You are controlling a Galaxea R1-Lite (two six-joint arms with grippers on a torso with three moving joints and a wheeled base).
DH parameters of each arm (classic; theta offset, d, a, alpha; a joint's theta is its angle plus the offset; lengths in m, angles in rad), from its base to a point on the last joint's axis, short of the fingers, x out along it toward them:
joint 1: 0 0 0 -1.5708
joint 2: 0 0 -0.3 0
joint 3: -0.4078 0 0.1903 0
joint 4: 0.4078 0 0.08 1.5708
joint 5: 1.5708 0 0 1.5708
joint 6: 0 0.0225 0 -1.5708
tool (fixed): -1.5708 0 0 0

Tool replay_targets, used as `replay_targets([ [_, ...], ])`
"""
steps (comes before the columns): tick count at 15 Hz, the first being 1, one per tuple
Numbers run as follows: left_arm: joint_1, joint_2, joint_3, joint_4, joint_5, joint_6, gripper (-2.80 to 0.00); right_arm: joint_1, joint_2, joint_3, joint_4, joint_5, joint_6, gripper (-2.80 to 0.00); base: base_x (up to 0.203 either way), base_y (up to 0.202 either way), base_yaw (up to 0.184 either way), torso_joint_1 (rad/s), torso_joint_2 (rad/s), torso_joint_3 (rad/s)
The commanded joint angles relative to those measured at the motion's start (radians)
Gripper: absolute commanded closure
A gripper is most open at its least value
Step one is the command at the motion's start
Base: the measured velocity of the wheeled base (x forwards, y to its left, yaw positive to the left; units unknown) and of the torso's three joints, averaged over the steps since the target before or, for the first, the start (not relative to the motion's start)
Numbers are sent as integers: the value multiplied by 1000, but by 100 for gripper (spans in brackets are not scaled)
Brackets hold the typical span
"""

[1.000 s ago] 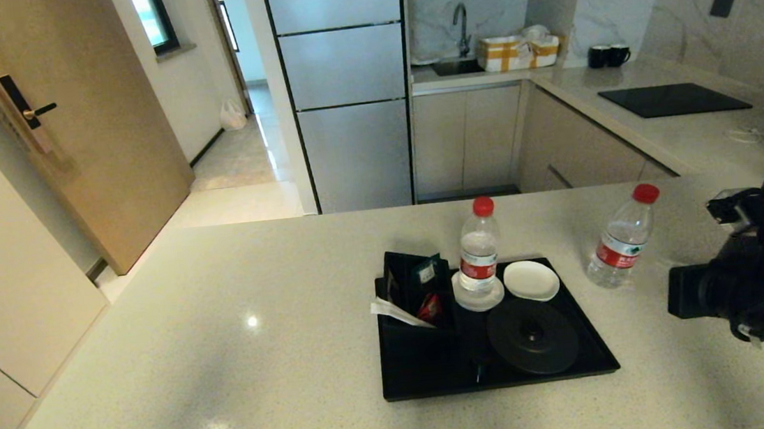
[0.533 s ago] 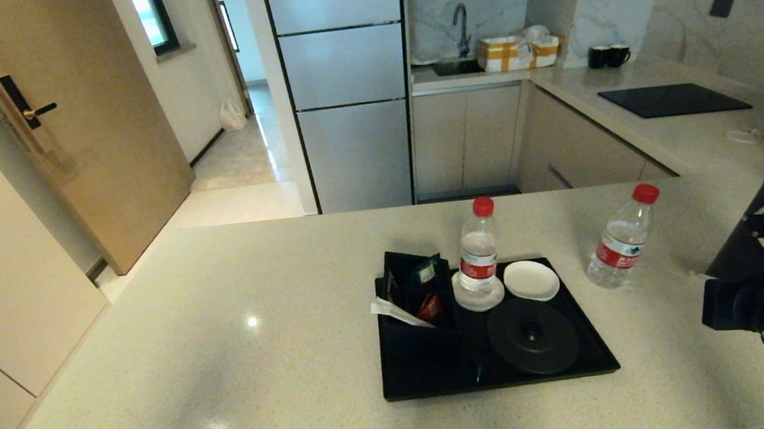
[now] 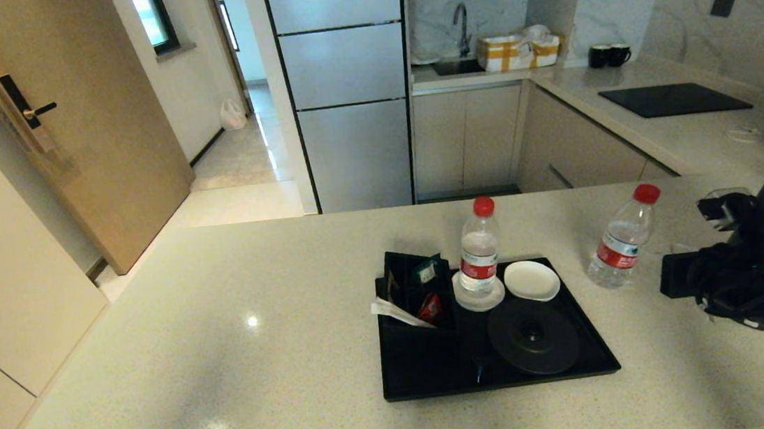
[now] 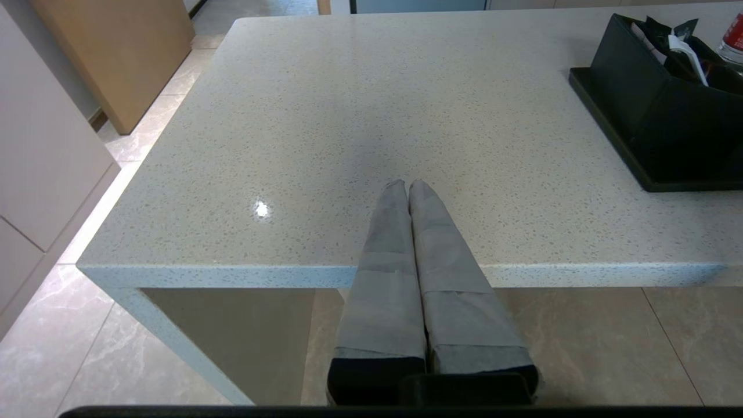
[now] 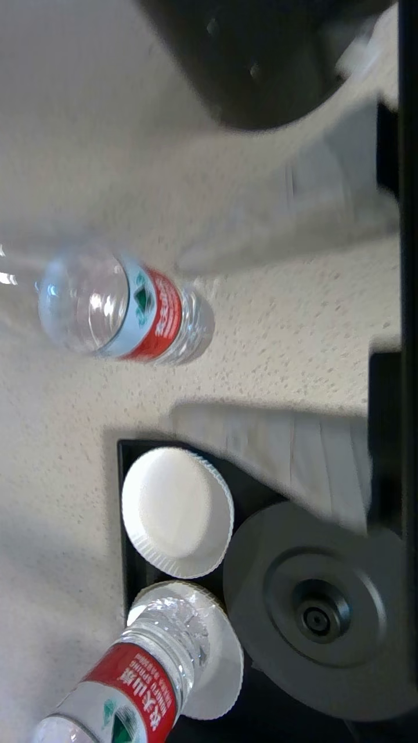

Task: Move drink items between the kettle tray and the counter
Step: Return the bottled water to its original position

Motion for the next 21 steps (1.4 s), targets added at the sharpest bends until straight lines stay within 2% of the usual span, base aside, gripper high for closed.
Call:
replay_targets([
  [1, 0, 0, 0, 0, 1, 0, 0, 0, 82, -34, -10, 9, 0, -280, 0, 0, 0, 0, 0, 0],
  [10, 0, 0, 0, 0, 1, 0, 0, -14, 277, -253, 10, 3, 2, -280, 0, 0, 0, 0, 0, 0],
  [21, 0, 0, 0, 0, 1, 0, 0, -73, 334, -354, 43, 2, 6, -280, 0, 0, 0, 0, 0, 0],
])
